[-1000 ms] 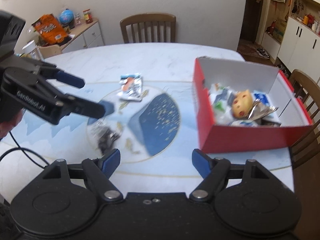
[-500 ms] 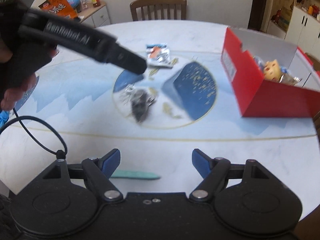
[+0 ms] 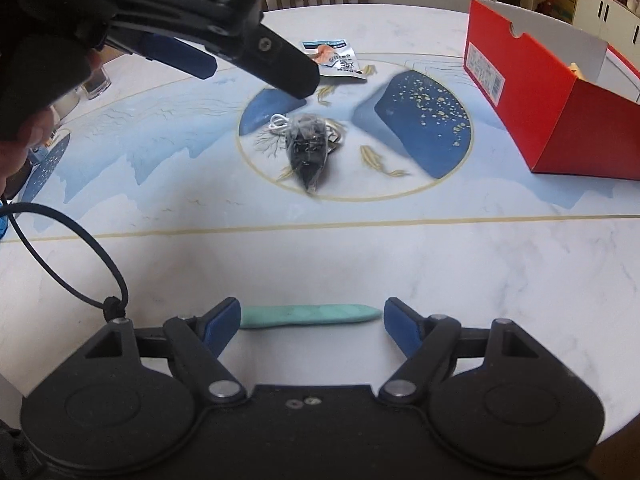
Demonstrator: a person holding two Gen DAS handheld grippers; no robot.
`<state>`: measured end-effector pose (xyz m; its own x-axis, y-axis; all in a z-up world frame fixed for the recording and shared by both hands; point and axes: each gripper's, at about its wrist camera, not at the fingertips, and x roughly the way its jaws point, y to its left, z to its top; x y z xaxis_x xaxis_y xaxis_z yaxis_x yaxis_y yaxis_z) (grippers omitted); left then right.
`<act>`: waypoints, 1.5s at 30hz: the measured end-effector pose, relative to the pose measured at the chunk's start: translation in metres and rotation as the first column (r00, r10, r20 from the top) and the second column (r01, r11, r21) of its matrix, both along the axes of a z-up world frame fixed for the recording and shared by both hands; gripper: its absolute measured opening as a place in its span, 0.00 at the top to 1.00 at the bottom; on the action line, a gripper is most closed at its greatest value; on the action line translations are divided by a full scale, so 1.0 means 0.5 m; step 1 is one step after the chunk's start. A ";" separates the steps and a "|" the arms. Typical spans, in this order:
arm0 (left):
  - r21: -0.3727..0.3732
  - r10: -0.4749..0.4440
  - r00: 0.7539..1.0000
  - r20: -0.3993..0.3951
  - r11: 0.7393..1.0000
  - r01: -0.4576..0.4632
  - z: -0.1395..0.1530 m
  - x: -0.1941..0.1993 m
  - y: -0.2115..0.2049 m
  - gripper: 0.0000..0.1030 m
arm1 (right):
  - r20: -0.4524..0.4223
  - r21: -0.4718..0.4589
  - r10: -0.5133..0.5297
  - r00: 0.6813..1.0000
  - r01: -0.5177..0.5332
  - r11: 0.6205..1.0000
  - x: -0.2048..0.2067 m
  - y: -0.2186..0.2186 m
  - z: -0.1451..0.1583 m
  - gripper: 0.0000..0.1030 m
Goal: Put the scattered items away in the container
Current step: 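Grasp mint-green stick with right gripper while left gripper approaches black mesh bag, then close left gripper on black mesh bag while right gripper holds mint-green stick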
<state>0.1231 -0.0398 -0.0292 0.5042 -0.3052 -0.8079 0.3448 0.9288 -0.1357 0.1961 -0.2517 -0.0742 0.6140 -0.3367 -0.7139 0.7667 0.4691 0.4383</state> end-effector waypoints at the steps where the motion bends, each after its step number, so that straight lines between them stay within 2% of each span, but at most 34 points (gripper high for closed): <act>1: 0.001 -0.001 1.000 -0.003 1.000 0.001 -0.002 0.000 0.001 0.00 | -0.004 -0.015 0.003 1.000 -0.003 1.000 0.004 0.004 -0.002 0.23; 4: 0.001 -0.003 1.000 -0.006 1.000 0.003 -0.006 -0.003 0.004 0.00 | -0.032 -0.049 -0.007 0.999 0.006 0.999 0.012 0.011 -0.010 0.23; 14: 0.000 -0.008 1.000 -0.022 1.000 0.008 -0.019 -0.006 0.011 0.00 | 0.011 -0.044 -0.012 1.000 0.012 0.999 0.007 0.004 -0.032 0.20; 20: -0.003 0.000 1.000 -0.021 1.000 0.000 -0.020 -0.008 0.020 0.00 | 0.013 -0.073 0.000 1.000 0.001 0.997 0.017 0.012 -0.034 0.12; 28: -0.003 0.014 1.000 -0.023 1.000 -0.014 -0.023 -0.009 0.027 0.00 | -0.049 -0.109 0.005 0.999 -0.010 0.994 0.047 0.030 -0.036 0.03; 39: 0.002 0.021 0.999 -0.028 1.000 -0.021 -0.030 -0.009 0.024 0.00 | -0.052 -0.129 -0.007 0.999 0.000 0.992 0.050 0.035 -0.040 0.02; 45: 0.003 0.018 0.999 -0.029 1.000 -0.018 -0.032 -0.011 0.014 0.00 | -0.054 -0.137 -0.006 0.999 -0.001 0.991 0.042 0.037 -0.041 0.04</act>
<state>0.1176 -0.0327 -0.0452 0.4863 -0.2938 -0.8229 0.3237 0.9353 -0.1426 0.2170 -0.2334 -0.0949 0.5749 -0.4348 -0.6931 0.7887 0.5200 0.3279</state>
